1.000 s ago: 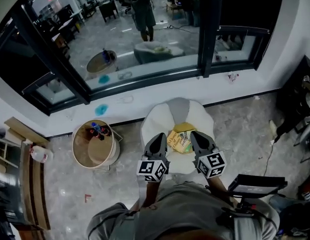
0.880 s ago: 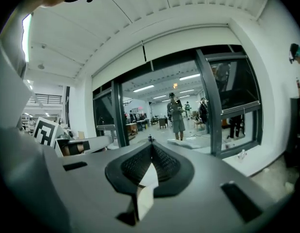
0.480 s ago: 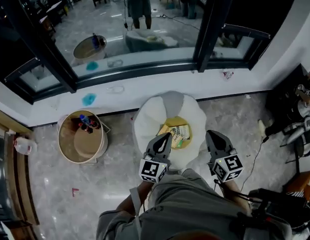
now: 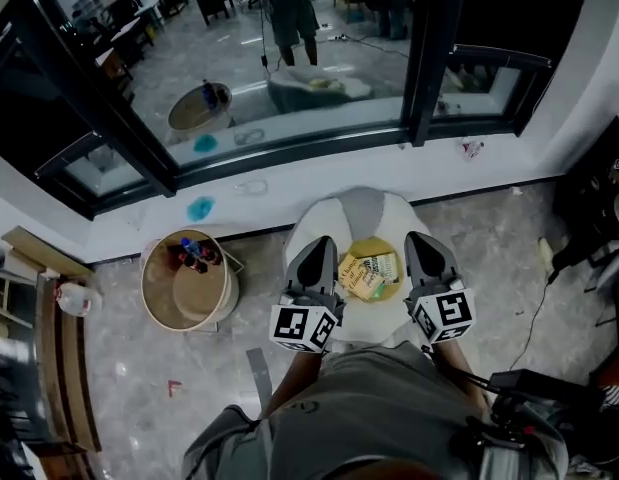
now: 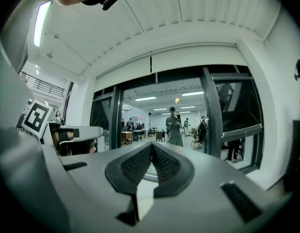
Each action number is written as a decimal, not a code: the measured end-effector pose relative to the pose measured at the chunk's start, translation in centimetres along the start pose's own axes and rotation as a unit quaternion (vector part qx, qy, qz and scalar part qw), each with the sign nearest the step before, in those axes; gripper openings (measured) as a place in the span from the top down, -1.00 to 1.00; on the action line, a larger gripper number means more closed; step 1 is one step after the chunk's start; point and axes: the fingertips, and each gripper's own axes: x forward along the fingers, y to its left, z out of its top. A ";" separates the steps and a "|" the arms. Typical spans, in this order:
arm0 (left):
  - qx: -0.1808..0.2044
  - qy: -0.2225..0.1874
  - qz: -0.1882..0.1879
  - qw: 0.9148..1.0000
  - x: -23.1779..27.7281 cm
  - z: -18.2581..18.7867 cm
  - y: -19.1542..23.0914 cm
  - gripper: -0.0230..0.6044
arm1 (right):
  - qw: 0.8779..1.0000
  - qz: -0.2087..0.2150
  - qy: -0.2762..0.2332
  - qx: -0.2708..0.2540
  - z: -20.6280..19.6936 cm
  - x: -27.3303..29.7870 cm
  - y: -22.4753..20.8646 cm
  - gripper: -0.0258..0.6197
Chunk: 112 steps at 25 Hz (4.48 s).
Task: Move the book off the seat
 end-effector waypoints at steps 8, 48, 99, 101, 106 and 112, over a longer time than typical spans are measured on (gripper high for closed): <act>0.034 0.004 -0.005 0.999 1.4 0.1 -1.0 0.88 | 1.000 0.003 -0.030 -0.005 1.5 0.6 -1.4 0.88; 0.069 0.091 0.041 0.993 8.9 -17.7 5.5 -0.23 | 0.996 0.007 0.081 0.024 -17.1 8.9 -7.8 -0.05; 0.021 0.431 -0.001 0.902 5.8 -86.8 30.1 -0.23 | 0.874 -0.013 0.444 0.194 -92.7 7.9 -8.6 -0.06; 0.003 0.445 0.011 0.895 5.9 -88.5 31.2 -0.23 | 0.862 -0.028 0.454 0.223 -94.2 7.3 -8.2 -0.06; -0.016 0.509 0.008 0.860 5.2 -92.9 32.7 -0.23 | 0.827 -0.066 0.473 0.296 -97.6 6.5 -7.9 -0.07; -0.050 0.593 -0.018 0.803 1.6 -98.4 32.6 -0.30 | 0.801 -0.053 0.490 0.339 -100.4 6.7 -7.0 -0.12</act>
